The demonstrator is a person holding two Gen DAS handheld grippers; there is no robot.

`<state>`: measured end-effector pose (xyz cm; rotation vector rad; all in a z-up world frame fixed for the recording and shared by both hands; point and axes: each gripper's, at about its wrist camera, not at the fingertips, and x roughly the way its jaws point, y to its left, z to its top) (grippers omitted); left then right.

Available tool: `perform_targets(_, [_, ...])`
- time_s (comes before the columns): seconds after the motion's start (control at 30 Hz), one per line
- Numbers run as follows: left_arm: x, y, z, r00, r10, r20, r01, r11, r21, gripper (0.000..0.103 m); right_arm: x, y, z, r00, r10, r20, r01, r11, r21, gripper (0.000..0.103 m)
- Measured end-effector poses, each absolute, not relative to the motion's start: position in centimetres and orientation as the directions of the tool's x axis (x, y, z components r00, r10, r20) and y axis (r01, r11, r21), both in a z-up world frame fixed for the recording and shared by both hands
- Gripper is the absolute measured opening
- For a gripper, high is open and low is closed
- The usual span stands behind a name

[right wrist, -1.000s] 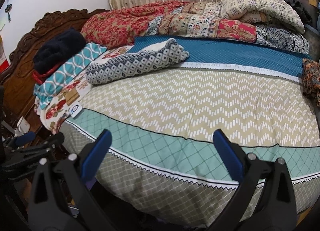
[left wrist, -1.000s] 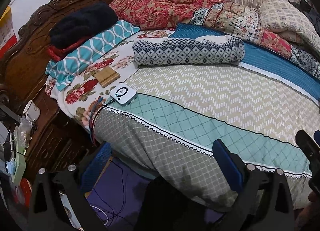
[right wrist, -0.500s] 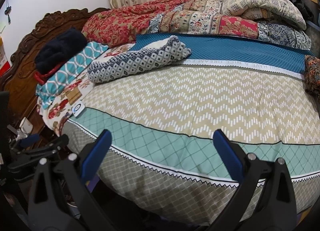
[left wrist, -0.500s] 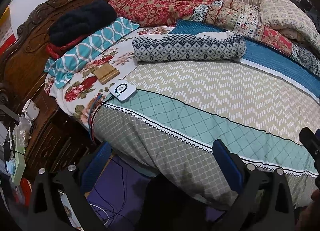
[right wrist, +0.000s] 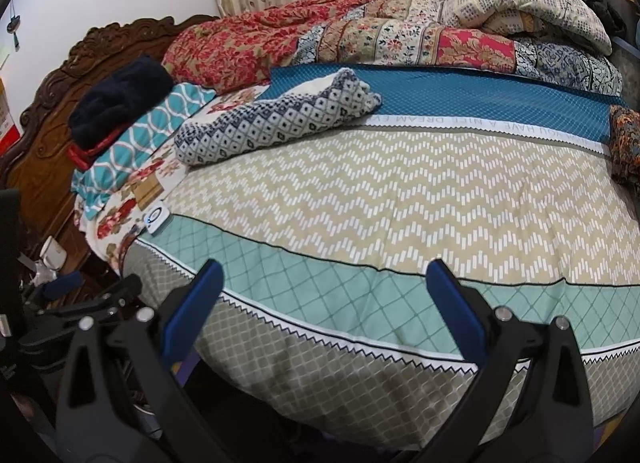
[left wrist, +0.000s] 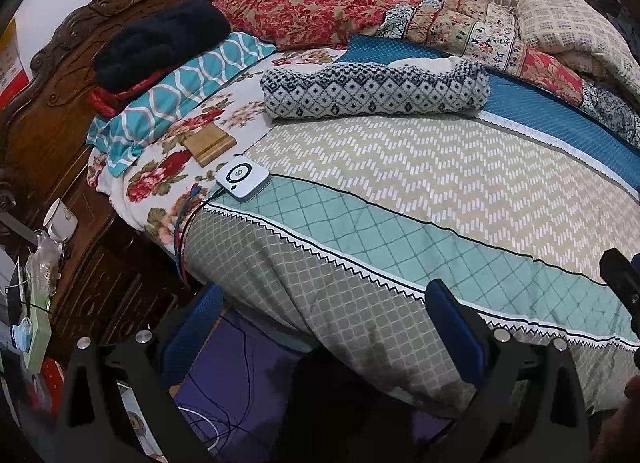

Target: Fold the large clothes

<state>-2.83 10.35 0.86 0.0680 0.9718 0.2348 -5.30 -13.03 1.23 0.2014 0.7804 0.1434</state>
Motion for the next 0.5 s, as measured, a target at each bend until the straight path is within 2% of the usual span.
perform_targets(0.5, [-2.84, 10.28, 0.34, 0.528, 0.22, -0.82, -0.164, 0.974, 0.156, 0.005, -5.37, -12.75, 0.81, 0.692, 0.21, -0.691, -0.055, 0.969, 0.241, 0.097])
